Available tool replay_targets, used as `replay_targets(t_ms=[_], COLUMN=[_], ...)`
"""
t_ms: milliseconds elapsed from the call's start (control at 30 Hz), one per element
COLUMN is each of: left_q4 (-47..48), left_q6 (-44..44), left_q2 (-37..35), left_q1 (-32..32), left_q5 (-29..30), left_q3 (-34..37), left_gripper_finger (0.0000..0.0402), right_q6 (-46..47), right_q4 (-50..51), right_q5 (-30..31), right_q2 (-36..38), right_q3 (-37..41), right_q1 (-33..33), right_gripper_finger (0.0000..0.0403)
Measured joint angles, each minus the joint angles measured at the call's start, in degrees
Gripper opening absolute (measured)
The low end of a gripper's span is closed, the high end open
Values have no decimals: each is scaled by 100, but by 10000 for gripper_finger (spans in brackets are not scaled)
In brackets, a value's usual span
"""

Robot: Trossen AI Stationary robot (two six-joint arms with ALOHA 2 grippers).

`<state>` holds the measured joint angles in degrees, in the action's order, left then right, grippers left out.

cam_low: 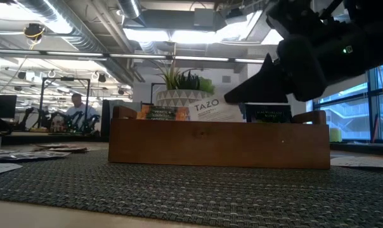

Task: Pick & Place Tea
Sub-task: Put the white tea bag into the middle of the wooden organizer

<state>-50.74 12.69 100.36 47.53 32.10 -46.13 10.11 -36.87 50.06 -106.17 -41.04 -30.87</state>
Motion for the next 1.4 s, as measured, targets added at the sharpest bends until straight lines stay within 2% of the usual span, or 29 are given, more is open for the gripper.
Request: replay_targets(t_ms=[200, 367, 467, 533, 633, 700, 767, 867, 967, 1100, 1200, 1333, 1400], left_q4=[-1, 0, 6, 92, 502, 1001, 1630, 2460, 2656, 2531, 2544, 2506, 2516], left_q6=[2, 76, 366, 646, 1330, 2067, 2942, 3894, 4286, 4357, 4089, 3278, 2835], left_q2=[0, 0, 0, 0, 0, 0, 0, 3, 7, 7, 8, 99, 245], left_q1=[0, 0, 0, 0, 0, 2, 62, 153, 240, 316, 285, 74, -92], left_q5=[-4, -9, -13, -16, -243, -496, -499, -354, -309, -210, -84, -80, -281], left_q3=[0, 0, 0, 0, -2, -2, -2, -2, -2, -2, -69, -442, -687], left_gripper_finger=[191, 189, 191, 191, 190, 190, 191, 191, 190, 191, 191, 189, 190], right_q6=[-110, -548, -884, -894, -950, -1061, -1095, -1004, -771, -586, -154, 1188, 2048], right_q4=[0, 14, -10, -63, -78, -69, -61, 165, 442, 870, 1473, 3119, 4178], right_q5=[-59, 698, 777, 436, -763, -1525, -2081, -2354, -2326, -2323, -2322, -2336, -2425], right_q2=[0, 71, 302, 516, 771, 813, 813, 813, 825, 958, 1338, 2102, 2505], right_q3=[0, 0, 0, 0, -53, -123, -194, -237, -238, -238, -238, -238, -240], right_q1=[0, -41, -136, -211, -281, -299, -302, -299, -320, -380, -439, -523, -544], right_gripper_finger=[76, 133, 154, 162, 165, 166, 166, 166, 166, 166, 166, 166, 166])
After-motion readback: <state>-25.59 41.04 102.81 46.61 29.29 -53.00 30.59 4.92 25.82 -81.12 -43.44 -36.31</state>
